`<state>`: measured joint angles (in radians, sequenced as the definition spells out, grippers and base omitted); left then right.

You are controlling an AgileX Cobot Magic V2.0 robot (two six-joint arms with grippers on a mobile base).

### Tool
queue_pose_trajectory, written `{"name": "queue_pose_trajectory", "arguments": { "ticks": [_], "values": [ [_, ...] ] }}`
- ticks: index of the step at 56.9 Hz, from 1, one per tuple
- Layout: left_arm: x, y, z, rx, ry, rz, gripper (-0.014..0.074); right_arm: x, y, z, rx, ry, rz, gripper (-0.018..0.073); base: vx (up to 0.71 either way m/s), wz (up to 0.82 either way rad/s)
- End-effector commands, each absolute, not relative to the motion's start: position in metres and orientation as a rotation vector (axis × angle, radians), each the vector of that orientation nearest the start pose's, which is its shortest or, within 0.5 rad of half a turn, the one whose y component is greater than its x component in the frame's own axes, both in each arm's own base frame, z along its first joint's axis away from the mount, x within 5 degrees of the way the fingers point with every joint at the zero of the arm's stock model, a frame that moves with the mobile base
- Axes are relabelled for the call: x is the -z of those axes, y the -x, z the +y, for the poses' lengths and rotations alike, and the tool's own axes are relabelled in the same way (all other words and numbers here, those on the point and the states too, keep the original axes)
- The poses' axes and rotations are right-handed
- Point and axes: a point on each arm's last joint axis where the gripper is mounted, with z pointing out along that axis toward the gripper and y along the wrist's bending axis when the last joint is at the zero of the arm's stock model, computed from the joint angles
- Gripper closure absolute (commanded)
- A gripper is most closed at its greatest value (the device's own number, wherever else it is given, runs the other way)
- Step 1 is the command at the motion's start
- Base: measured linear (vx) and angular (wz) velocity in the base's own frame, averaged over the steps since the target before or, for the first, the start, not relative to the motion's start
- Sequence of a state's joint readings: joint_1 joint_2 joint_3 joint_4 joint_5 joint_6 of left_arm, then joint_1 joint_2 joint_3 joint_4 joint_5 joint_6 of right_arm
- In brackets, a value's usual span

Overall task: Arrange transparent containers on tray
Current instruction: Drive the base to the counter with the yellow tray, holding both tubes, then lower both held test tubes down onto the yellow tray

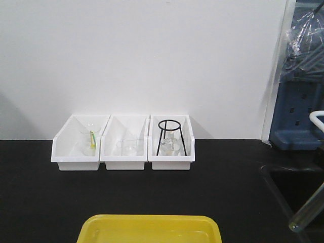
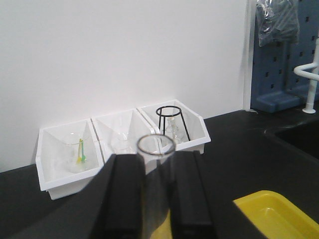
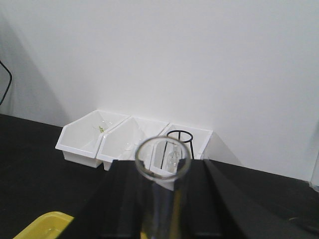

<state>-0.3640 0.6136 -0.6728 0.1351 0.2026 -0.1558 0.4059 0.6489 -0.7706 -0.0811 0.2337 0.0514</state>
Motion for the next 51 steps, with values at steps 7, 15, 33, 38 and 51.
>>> {"name": "queue_pose_trajectory", "arguments": {
  "ticks": [7, 15, 33, 38, 51],
  "values": [
    [-0.3868, -0.1176, -0.0436, 0.303, -0.244, 1.505, 0.0472, -0.4133, -0.1183, 0.0487, -0.281, 0.315, 1.453, 0.0571, 0.18, 0.05],
    [-0.3868, -0.1176, -0.0436, 0.303, -0.244, 1.505, 0.0472, -0.4133, -0.1183, 0.0487, -0.281, 0.315, 1.453, 0.0571, 0.13, 0.03],
    [-0.3868, -0.1176, -0.0436, 0.303, -0.244, 1.505, 0.0472, -0.4134, -0.1183, 0.0487, -0.281, 0.315, 1.452, 0.0571, 0.07, 0.01],
    [-0.3868, -0.1176, -0.0436, 0.303, -0.244, 1.505, 0.0472, -0.4134, -0.1183, 0.0487, -0.281, 0.315, 1.452, 0.0571, 0.02, 0.00],
    [-0.3868, -0.1176, -0.0436, 0.303, -0.244, 1.505, 0.0472, -0.4134, -0.1183, 0.0487, -0.281, 0.315, 1.452, 0.0571, 0.00, 0.00]
  ]
}}
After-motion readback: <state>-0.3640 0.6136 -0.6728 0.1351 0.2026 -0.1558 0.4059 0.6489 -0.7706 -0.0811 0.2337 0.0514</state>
